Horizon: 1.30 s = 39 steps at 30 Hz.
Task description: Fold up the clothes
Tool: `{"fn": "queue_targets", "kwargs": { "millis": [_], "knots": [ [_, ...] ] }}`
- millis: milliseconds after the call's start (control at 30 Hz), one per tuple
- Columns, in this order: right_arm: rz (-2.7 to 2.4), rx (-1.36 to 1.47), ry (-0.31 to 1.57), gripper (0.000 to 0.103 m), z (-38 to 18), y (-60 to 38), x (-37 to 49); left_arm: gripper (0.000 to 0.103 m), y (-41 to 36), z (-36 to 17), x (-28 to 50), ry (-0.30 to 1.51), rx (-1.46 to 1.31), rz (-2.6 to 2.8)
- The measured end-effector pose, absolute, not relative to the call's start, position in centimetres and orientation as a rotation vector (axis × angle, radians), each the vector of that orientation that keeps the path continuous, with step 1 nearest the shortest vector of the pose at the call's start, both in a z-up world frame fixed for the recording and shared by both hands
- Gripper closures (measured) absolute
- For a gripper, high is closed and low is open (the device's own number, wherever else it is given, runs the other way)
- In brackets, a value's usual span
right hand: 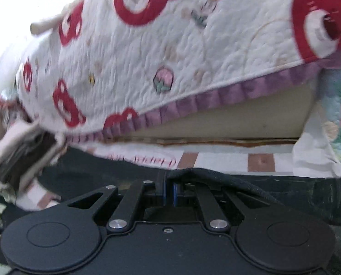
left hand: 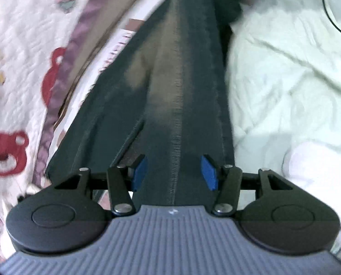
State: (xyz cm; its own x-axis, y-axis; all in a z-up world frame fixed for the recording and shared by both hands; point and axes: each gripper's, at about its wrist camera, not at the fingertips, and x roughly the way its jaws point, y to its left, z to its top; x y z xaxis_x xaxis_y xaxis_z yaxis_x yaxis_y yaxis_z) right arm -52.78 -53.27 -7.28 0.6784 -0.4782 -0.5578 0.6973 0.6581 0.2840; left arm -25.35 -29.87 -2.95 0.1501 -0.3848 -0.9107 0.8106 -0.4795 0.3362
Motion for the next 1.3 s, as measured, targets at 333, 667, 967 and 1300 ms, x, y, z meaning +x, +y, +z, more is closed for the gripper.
{"fn": "queue_targets", "kwargs": {
  "millis": [333, 667, 967, 1300],
  "knots": [
    [-0.738, 0.787, 0.719, 0.091, -11.8, -61.5, -49.6, 0.048, -33.1, -9.7, -27.9, 0.217, 1.146, -1.541],
    [-0.581, 0.814, 0.826, 0.066, -0.8, -61.5, -57.2, 0.094, -37.1, -15.3, -27.6, 0.289, 1.176, -1.468],
    [-0.573, 0.970, 0.791, 0.041, 13.3, -57.7, -64.4, 0.091, -39.7, -13.4, -25.1, 0.527, 0.918, -1.506],
    [-0.458, 0.795, 0.766, 0.029, 9.2, -53.7, -55.6, 0.089, -36.0, -13.5, -27.0, 0.443, 0.888, -1.519]
  ]
}}
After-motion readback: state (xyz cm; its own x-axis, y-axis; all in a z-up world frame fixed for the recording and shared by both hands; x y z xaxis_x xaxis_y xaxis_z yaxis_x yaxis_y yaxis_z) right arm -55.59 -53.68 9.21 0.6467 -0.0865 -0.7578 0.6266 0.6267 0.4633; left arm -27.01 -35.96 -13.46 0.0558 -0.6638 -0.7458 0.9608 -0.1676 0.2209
